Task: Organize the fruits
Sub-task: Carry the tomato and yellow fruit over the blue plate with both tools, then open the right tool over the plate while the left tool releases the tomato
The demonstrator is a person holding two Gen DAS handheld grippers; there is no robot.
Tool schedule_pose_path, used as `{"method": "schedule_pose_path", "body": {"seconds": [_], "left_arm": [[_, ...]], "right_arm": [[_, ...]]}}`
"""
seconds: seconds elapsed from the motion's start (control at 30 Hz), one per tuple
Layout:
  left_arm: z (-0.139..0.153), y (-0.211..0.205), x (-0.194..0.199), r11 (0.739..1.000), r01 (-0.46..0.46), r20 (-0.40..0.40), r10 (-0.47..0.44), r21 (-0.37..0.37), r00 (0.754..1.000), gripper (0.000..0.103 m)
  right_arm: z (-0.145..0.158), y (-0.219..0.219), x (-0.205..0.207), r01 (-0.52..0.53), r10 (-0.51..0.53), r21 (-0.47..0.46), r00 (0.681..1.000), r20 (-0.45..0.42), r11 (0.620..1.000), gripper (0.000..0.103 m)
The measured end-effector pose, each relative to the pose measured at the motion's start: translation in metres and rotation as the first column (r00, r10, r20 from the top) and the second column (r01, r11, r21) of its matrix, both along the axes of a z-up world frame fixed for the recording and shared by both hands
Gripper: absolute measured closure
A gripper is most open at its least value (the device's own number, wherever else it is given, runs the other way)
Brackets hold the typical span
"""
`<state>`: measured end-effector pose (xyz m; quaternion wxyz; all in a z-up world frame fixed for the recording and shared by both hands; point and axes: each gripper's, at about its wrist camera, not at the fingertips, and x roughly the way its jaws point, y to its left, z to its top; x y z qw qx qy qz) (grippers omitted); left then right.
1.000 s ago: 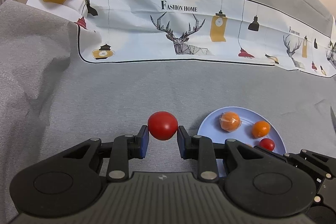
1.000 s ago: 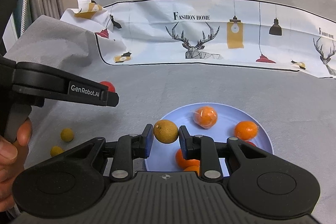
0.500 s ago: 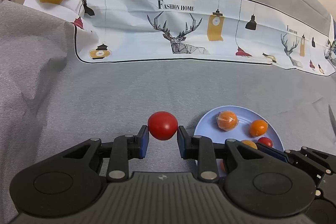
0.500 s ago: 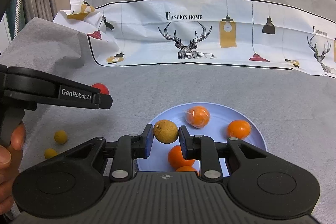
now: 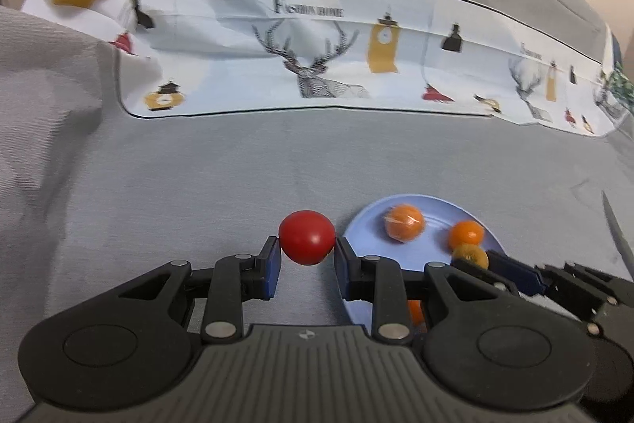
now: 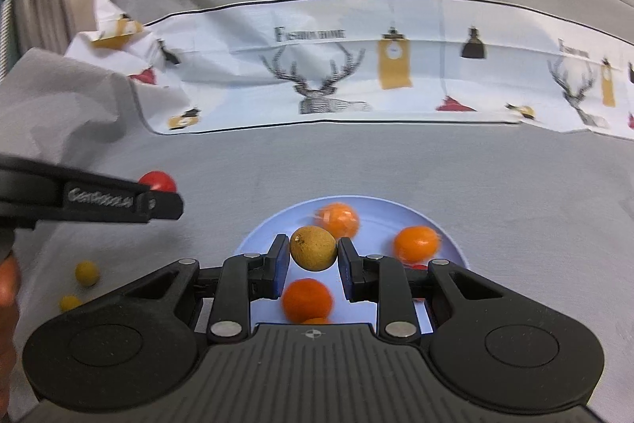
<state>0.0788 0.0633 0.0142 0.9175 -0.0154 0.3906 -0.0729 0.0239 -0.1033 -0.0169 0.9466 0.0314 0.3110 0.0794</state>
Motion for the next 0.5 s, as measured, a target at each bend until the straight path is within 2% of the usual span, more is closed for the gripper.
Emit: {"method": "schedule_pose_path", "body": {"seconds": [0.2, 0.5], "left_arm": [[-0.004, -0.024, 0.000, 0.997, 0.080, -0.007, -0.080, -0.006, 0.997, 0.071], [-0.012, -0.054, 0.005, 0.993, 0.119, -0.012, -0.119, 0.004, 0.993, 0.071]], "right_arm": [[-0.004, -0.018, 0.003, 0.067, -0.067, 0.000, 0.998, -0.018, 0.998, 0.075], [-0.007, -0.036, 0.003, 0.090, -0.089, 0.011, 0.996, -0.031, 0.996, 0.075]]}}
